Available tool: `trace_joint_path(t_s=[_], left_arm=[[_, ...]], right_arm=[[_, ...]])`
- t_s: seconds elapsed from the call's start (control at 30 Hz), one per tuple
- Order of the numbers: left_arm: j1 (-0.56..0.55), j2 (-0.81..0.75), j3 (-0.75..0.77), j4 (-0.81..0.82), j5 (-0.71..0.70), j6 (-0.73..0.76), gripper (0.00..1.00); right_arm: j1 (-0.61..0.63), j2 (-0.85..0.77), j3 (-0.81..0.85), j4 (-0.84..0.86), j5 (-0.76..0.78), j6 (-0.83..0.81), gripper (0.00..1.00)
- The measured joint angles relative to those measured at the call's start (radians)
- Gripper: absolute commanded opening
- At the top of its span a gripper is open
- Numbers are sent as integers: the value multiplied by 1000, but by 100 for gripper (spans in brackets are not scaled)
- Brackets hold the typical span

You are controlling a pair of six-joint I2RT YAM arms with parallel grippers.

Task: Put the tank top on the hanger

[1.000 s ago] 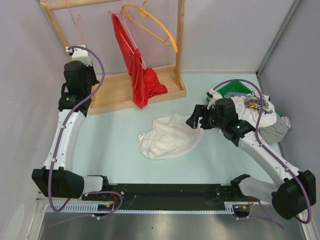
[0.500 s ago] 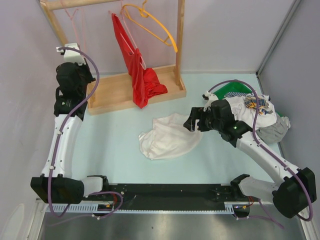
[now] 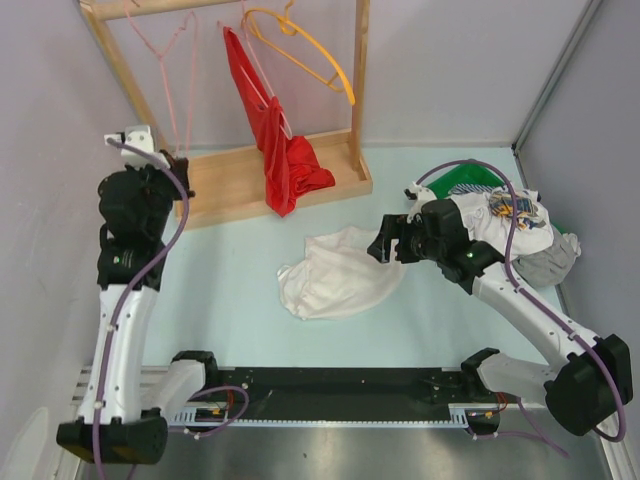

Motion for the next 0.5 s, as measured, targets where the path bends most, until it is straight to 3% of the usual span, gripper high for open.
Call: trace_joint_path(t_s=[0.3,0.5], left_arm=[[0,-351,-132,-189,203,-17,0],[0,-540,-161,-294,264,-18,0]], right_arm=[[12,-13,69,-77,1,-72,85],[12,-65,113,-138,31,-119,85]])
